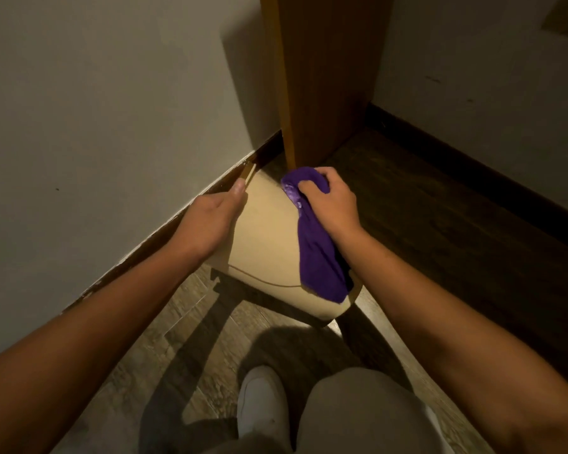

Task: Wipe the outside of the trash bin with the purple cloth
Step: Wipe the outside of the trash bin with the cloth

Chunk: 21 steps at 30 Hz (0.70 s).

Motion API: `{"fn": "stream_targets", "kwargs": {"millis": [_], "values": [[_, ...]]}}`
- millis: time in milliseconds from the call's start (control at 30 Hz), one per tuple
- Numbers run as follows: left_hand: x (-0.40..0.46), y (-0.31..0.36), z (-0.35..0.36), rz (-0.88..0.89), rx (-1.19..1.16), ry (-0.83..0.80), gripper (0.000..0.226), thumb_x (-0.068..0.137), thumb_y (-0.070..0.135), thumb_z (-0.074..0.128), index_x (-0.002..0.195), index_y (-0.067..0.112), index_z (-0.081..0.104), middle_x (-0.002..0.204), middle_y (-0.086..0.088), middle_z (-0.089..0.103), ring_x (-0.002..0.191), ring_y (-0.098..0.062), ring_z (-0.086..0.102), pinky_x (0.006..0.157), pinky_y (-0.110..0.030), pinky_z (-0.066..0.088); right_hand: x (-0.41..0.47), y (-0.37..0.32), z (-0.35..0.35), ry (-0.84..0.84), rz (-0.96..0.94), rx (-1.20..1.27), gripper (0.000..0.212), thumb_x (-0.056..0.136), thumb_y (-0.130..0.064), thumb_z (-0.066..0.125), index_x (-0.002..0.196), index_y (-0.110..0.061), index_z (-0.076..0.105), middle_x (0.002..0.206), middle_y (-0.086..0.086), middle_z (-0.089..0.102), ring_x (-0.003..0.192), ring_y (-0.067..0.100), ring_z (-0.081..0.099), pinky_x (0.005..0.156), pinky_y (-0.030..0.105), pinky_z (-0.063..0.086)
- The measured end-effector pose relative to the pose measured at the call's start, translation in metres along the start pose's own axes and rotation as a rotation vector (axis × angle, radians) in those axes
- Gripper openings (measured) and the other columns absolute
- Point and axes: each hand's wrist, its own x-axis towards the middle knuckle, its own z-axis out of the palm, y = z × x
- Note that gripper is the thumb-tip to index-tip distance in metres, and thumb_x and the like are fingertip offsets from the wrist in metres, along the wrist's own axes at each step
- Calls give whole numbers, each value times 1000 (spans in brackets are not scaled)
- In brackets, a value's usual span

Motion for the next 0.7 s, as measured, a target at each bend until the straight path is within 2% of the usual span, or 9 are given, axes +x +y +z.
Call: {"fn": "stream_targets", "kwargs": {"millis": [133,200,267,300,400,467,533,633,700], "values": [[10,2,3,-1,-17,-10,55,102,62,37,84,25,74,80,9,77,73,-1,71,73,-35,47,-24,-34,19,-72,-99,57,58,95,-46,60,150,-33,46,139,-5,59,122,15,59,100,38,50],[17,0,-1,-52,-72,43,59,102,62,36,84,24,77,79,3,78,76,-8,73,77,-40,53,-45,-39,34,-126,-235,-56,84,89,-45,68,160,-38,23,163,-1,35,141,23,44,107,40,41],[23,1,-4,-87,-155,75,63,103,62,30,95,23,79,93,-4,79,94,-19,73,94,-44,54,-70,-30,47,-176,-382,-205,105,83,-44,77,161,-42,7,170,-1,16,149,29,31,110,42,38],[25,1,-5,-88,-202,77,65,104,62,28,92,25,81,91,-1,80,94,-17,74,93,-40,54,-80,-22,51,-187,-463,-293,109,84,-44,78,162,-40,3,171,2,12,152,31,26,113,45,36],[27,-3,-9,-107,-258,43,72,104,64,24,72,32,81,74,5,79,75,-7,75,70,-23,55,-92,2,54,-171,-673,-464,99,89,-42,75,164,-28,11,168,15,21,152,32,23,122,46,22],[27,-6,-10,-119,-225,16,73,103,64,24,88,21,79,88,-8,79,86,-17,76,78,-30,57,-85,5,51,-165,-662,-437,90,91,-41,71,162,-26,17,166,13,28,151,31,27,123,45,21],[26,-8,-6,-135,-198,27,70,103,65,26,92,15,73,92,-12,75,84,-18,73,80,-36,54,-75,2,48,-121,-600,-385,84,91,-44,65,161,-30,20,164,7,35,149,27,33,122,49,28],[23,-10,-2,-103,-100,104,53,102,63,34,85,27,69,89,0,69,81,-12,65,72,-30,46,-55,-8,43,-38,-466,-310,79,90,-51,60,157,-40,20,152,0,51,133,24,52,107,46,45],[21,-11,-1,-36,-68,97,55,102,56,43,84,10,68,81,-2,65,78,-16,59,71,-32,43,-38,-12,36,-58,-343,-260,77,92,-54,60,156,-44,18,144,-1,56,121,24,60,97,47,53]]}}
